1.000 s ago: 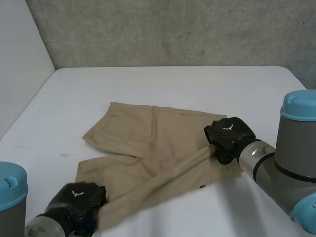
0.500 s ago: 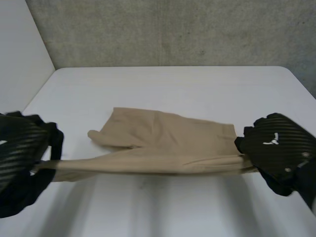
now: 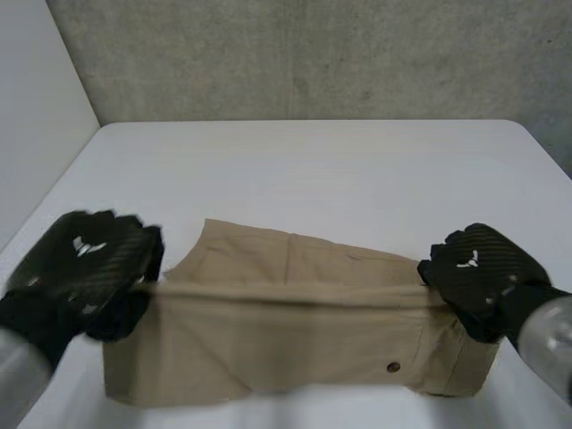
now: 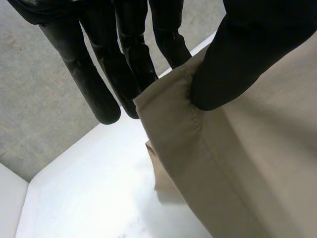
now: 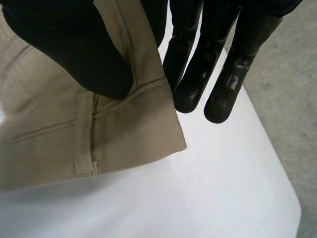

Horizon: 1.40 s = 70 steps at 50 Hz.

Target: Fold the shorts.

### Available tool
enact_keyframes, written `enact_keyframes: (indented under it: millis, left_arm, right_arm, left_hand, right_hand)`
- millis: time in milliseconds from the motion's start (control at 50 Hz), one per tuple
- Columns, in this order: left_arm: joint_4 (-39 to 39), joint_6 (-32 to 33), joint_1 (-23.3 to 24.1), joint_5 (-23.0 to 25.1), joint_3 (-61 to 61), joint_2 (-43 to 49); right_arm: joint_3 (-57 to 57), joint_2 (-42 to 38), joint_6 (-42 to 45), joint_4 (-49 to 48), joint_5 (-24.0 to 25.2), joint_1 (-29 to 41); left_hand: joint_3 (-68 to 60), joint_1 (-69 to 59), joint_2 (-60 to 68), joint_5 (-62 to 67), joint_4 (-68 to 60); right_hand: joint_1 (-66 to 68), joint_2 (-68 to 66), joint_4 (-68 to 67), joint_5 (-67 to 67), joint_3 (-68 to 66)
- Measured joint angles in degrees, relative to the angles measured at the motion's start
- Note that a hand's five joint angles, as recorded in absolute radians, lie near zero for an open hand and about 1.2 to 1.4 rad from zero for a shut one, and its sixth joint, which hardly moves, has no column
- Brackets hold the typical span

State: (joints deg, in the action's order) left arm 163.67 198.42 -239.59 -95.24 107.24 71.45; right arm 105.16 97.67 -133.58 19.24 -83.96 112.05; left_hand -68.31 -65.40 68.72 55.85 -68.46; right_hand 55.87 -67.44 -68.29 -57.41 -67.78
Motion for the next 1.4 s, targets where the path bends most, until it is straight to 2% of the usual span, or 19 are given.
enact_keyframes:
  millis: [180,240,300,320,360,520,560,580,620,640,660,680,780,900,960,1040,1160,1200,1400]
  left_arm:
    - [16.0,4.1,-1.3,1.6,-11.4,24.3]
    - [18.7,7.1,-1.4,1.8,-17.3,32.9]
    - [19.6,8.7,-1.5,1.8,-20.1,36.7]
    - [20.7,11.9,-1.6,1.7,-25.7,44.0]
    - [21.2,14.0,-1.8,1.7,-29.7,48.8]
    - [27.3,19.9,-2.9,1.8,-42.6,62.4]
    - [30.5,20.4,-3.0,1.8,-43.8,64.0]
    - [30.5,20.4,-3.0,1.8,-43.8,64.0]
    - [34.5,20.9,-3.0,1.8,-44.1,64.8]
    - [35.5,21.0,-3.0,1.7,-44.0,64.9]
    - [35.5,21.0,-3.0,1.7,-44.0,64.9]
    - [38.1,21.1,-2.8,1.7,-43.3,64.3]
    - [40.0,20.9,-2.5,1.5,-41.0,61.3]
    - [40.0,18.9,-1.8,1.1,-32.2,50.2]
    - [39.8,18.2,-1.8,1.0,-30.4,48.3]
    - [38.0,13.0,-1.9,1.1,-20.3,39.5]
    - [35.4,6.2,-2.1,1.3,-11.0,32.0]
    - [33.5,1.6,-2.2,1.4,-6.0,28.2]
    - [30.1,-7.1,-2.2,1.6,2.2,23.9]
  right_arm:
    - [-9.3,-18.5,0.2,-8.3,-0.6,0.3]
    - [-13.5,-24.0,0.0,-9.8,-1.1,0.4]
    - [-15.6,-26.6,0.0,-10.5,-1.4,0.4]
    - [-20.1,-32.1,0.0,-12.3,-2.8,0.6]
    - [-22.9,-35.3,0.1,-13.5,-4.0,0.8]
    - [-30.8,-44.1,0.6,-17.9,-7.3,1.2]
    - [-31.9,-45.2,0.6,-19.4,-7.7,1.2]
    - [-31.9,-45.2,0.6,-19.4,-7.7,1.2]
    - [-32.7,-45.8,0.5,-21.1,-7.9,1.2]
    - [-32.9,-46.0,0.4,-22.0,-8.1,1.2]
    - [-32.9,-46.0,0.4,-22.0,-8.1,1.2]
    - [-32.9,-45.1,-0.3,-24.6,-8.9,1.3]
    - [-32.0,-41.6,-2.1,-27.9,-10.1,1.3]
    - [-25.3,-30.2,-10.4,-30.4,-11.2,1.0]
    - [-24.1,-28.8,-11.5,-30.2,-11.2,0.9]
    - [-14.8,-20.2,-16.4,-26.3,-10.8,0.8]
    - [-6.3,-14.9,-19.2,-22.4,-10.1,0.7]
    - [-0.3,-12.6,-21.4,-21.0,-8.6,0.6]
    - [10.9,-12.2,-25.0,-22.9,0.9,-1.8]
  left_hand:
    - [0.0,0.0,0.1,0.0,0.0]
    - [0.0,0.0,0.1,0.0,-0.1]
    - [0.0,0.0,0.1,0.0,-0.2]
    - [0.0,0.0,0.1,0.0,-0.2]
    - [0.0,0.0,0.1,0.0,-0.2]
    - [0.5,0.0,-0.5,0.0,0.4]
    - [19.6,20.0,-21.3,-17.0,20.0]
    - [19.6,20.0,-21.3,-17.0,20.0]
    - [44.0,46.5,-44.8,-41.0,44.0]
    - [49.7,51.9,-50.5,-47.8,50.7]
    - [49.7,51.9,-50.5,-47.8,50.7]
    - [55.5,53.7,-56.2,-53.1,56.2]
    - [56.0,53.7,-57.1,-53.2,56.7]
    - [56.0,53.7,-57.2,-53.1,56.7]
    - [56.0,53.7,-57.2,-53.2,56.7]
    - [56.0,53.7,-57.2,-53.2,56.7]
    - [56.0,53.7,-57.2,-53.2,56.7]
    - [56.0,53.7,-57.2,-53.2,56.7]
    - [56.0,53.7,-57.2,-53.3,56.7]
  right_hand:
    - [0.0,0.0,0.0,0.0,0.0]
    - [0.0,0.0,0.0,0.0,0.0]
    - [0.0,0.0,0.0,0.0,0.0]
    - [0.0,0.0,0.0,0.0,0.0]
    - [0.0,0.0,0.0,0.0,0.0]
    - [0.0,0.0,0.0,0.0,0.0]
    - [-15.2,19.1,19.4,16.9,19.1]
    - [-15.2,19.1,19.4,16.9,19.1]
    - [-25.9,31.9,32.1,29.3,31.7]
    - [-34.2,40.9,39.9,37.2,40.7]
    - [-34.2,40.9,39.9,37.2,40.7]
    - [-44.1,54.6,54.8,53.4,55.2]
    - [-44.1,54.9,54.9,53.8,55.5]
    - [-44.1,54.9,54.9,53.8,55.5]
    - [-44.1,54.9,54.9,53.8,55.5]
    - [-44.1,54.9,54.9,53.8,55.5]
    - [-43.8,54.2,54.7,53.4,54.7]
    - [-42.0,50.7,51.7,50.6,51.1]
    - [-36.9,46.0,46.1,45.4,45.7]
